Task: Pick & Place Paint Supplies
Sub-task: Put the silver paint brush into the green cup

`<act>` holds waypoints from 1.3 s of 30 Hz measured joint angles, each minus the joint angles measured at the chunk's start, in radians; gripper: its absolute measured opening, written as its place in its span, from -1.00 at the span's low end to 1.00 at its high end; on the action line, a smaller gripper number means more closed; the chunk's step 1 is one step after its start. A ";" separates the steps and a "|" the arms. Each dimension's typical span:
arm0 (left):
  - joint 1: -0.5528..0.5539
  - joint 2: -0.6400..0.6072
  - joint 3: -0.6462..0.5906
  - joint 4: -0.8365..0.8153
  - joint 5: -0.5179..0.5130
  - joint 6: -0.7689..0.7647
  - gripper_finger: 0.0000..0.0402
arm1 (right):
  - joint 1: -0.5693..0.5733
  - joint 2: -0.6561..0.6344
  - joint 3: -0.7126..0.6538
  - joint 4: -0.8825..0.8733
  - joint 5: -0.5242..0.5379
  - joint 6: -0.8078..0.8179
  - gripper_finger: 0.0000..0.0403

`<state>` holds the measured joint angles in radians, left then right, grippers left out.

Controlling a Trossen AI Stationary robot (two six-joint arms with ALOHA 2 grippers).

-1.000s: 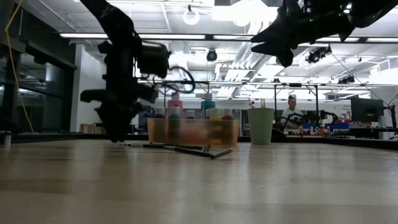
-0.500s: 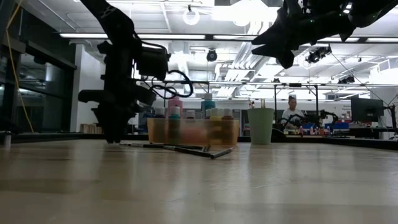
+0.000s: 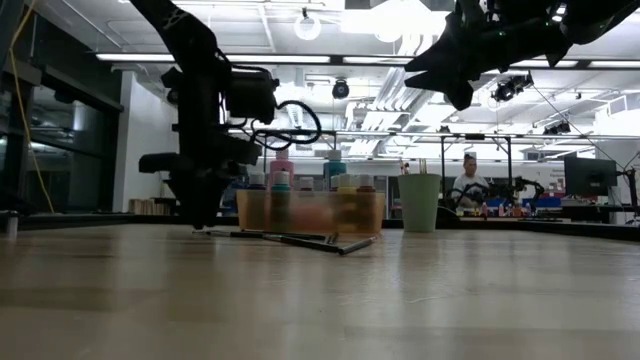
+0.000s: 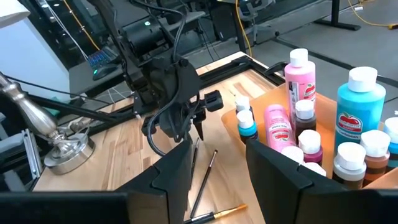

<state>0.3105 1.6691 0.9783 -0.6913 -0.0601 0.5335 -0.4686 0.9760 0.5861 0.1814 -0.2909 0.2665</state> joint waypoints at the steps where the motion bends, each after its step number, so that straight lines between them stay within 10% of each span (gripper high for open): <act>1: 0.006 0.004 0.000 0.009 0.001 0.009 -0.39 | 0.000 0.000 0.000 0.000 0.000 0.000 -0.27; 39: 0.089 0.035 -0.001 -0.054 0.043 0.066 -0.39 | 0.000 0.000 0.000 -0.014 0.003 0.002 -0.27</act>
<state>0.3992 1.7042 0.9771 -0.7448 -0.0170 0.5999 -0.4686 0.9760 0.5861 0.1677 -0.2878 0.2687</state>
